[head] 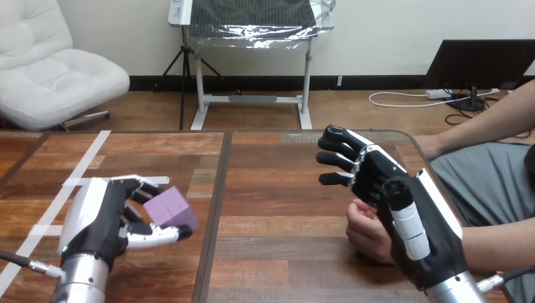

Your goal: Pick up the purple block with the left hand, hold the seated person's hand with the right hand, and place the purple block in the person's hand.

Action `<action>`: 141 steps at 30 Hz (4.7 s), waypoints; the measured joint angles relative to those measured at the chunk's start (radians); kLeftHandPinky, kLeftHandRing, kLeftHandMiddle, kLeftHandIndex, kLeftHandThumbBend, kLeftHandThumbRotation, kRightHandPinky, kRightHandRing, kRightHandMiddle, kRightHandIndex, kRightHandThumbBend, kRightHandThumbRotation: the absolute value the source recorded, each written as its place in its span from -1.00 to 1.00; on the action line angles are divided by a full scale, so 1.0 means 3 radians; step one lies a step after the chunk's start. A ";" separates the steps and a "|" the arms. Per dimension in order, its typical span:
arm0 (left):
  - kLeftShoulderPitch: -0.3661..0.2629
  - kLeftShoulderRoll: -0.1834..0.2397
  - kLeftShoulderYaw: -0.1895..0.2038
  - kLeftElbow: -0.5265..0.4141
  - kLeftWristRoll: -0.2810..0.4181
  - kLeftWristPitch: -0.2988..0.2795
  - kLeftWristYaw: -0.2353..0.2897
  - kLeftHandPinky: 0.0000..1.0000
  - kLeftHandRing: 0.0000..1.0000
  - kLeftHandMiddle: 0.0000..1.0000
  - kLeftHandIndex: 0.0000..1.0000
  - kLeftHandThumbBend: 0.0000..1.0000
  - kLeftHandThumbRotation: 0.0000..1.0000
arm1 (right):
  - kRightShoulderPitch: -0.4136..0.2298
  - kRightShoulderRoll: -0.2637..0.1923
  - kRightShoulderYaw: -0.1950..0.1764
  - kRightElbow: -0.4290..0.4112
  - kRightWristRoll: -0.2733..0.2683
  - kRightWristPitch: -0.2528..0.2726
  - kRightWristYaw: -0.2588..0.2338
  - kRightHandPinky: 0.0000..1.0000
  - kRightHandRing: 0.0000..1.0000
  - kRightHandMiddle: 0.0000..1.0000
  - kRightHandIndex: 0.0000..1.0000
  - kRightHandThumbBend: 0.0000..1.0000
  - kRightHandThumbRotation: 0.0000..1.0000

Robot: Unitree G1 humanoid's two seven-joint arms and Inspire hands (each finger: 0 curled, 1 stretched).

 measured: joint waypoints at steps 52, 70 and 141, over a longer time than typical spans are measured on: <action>0.0191 -0.0078 0.0231 -0.1476 -0.0286 -0.0008 -0.0328 -0.45 -0.31 -0.21 -0.15 0.17 -1.00 | -0.0858 -0.1115 -0.0282 0.1305 -0.0889 -0.0618 -0.0179 0.59 0.76 0.83 0.83 0.79 0.41; 0.0256 -0.0079 0.0255 -0.1476 -0.0307 -0.0015 -0.0391 -0.45 -0.31 -0.20 -0.16 0.16 -1.00 | -0.0858 -0.1570 -0.0286 0.1438 -0.1158 -0.0397 -0.0189 0.52 0.81 0.89 0.86 0.86 0.28; 0.0263 -0.0080 0.0266 -0.1476 -0.0387 -0.0041 -0.0504 -0.46 -0.30 -0.20 -0.15 0.13 -1.00 | -0.0886 -0.2244 -0.0097 0.1694 -0.1882 -0.0088 -0.0123 0.88 0.82 0.80 0.82 1.00 -0.40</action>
